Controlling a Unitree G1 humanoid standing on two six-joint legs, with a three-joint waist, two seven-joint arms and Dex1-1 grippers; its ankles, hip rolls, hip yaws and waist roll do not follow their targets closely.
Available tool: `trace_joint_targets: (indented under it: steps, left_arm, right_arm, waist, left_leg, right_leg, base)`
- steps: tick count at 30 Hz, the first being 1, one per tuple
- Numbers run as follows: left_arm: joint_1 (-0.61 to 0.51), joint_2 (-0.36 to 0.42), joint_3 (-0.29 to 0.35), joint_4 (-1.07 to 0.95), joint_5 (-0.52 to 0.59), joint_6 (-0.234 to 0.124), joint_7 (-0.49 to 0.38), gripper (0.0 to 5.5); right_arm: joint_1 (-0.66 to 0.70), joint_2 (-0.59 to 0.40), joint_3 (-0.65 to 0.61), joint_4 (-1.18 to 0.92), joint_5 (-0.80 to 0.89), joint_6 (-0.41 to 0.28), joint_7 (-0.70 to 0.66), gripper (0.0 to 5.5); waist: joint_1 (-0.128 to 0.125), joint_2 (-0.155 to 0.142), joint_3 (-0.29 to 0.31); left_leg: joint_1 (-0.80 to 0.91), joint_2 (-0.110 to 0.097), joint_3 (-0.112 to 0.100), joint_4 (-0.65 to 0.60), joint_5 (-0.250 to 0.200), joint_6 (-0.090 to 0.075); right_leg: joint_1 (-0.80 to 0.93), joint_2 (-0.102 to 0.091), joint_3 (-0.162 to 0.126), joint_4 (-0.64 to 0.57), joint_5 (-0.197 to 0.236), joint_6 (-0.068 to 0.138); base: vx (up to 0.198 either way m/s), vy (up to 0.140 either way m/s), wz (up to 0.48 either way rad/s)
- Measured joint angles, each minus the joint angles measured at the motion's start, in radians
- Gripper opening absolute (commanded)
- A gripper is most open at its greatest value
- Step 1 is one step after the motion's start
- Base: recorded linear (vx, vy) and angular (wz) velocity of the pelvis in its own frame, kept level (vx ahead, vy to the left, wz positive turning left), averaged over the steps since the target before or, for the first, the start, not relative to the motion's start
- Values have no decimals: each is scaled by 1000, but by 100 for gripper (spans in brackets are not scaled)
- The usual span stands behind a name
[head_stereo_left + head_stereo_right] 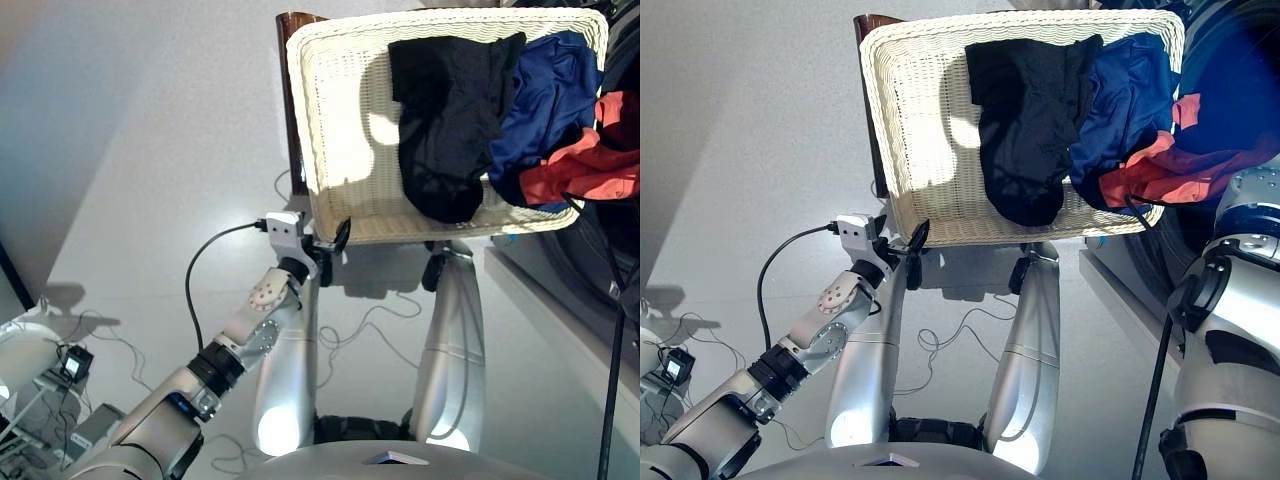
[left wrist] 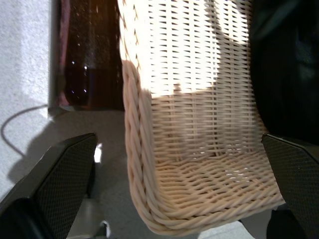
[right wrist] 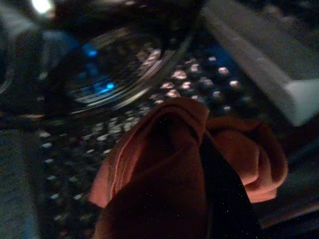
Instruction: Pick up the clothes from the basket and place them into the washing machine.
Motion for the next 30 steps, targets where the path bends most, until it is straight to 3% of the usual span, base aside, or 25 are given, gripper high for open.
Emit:
trace_joint_targets:
  steps: [7, 8, 17, 22, 26, 30]
  left_arm:
    - [5, 9, -1, 0, -57, 0, -11, 550]
    - [6, 9, -9, 0, -59, 1, -14, 550]
    - [14, 10, -28, 0, -60, 13, -22, 550]
    - [17, 5, -26, 3, -60, 20, -21, 550]
    - [22, -14, -4, 21, -60, 20, -18, 550]
    - [21, -32, 11, 40, -60, 20, -17, 550]
  right_arm:
    - [-5, 46, 1, -35, 16, -26, 48, 0]
    - [-13, 47, 2, -34, 15, -30, 45, 550]
    - [-27, 50, 19, -13, 4, -35, 17, 550]
    - [-22, 81, 64, -26, 7, -35, 49, 550]
    - [21, 201, 85, -123, 63, -79, 134, 550]
    - [96, 303, 105, -201, 128, -124, 219, 550]
  waist:
    - [-4, -1, 0]
    - [-4, -2, 1]
    - [-9, -6, 2]
    - [-30, -8, 2]
    - [-52, -18, 2]
    - [-55, -27, 2]
  left_leg:
    - [25, 7, 6, 8, -9, -1]
    - [25, 8, 7, 9, -9, -2]
    - [25, 14, 10, 9, -14, -4]
    - [26, 18, 9, 8, -14, -4]
    - [44, 25, 3, 3, -16, -6]
    - [47, 25, 5, -9, -16, -5]
  right_leg:
    - [10, 8, 16, 17, -12, -6]
    - [10, 9, 16, 17, -11, -7]
    - [10, 14, 16, 11, -9, -1]
    - [18, 16, 9, 1, -7, -3]
    - [41, 23, 1, -10, -5, -5]
    - [45, 24, 1, -20, -3, -10]
  base:
    - [0, 0, 0]
    - [0, 0, 0]
    - [0, 0, 0]
    - [0, 0, 0]
    - [0, 0, 0]
    - [0, 0, 0]
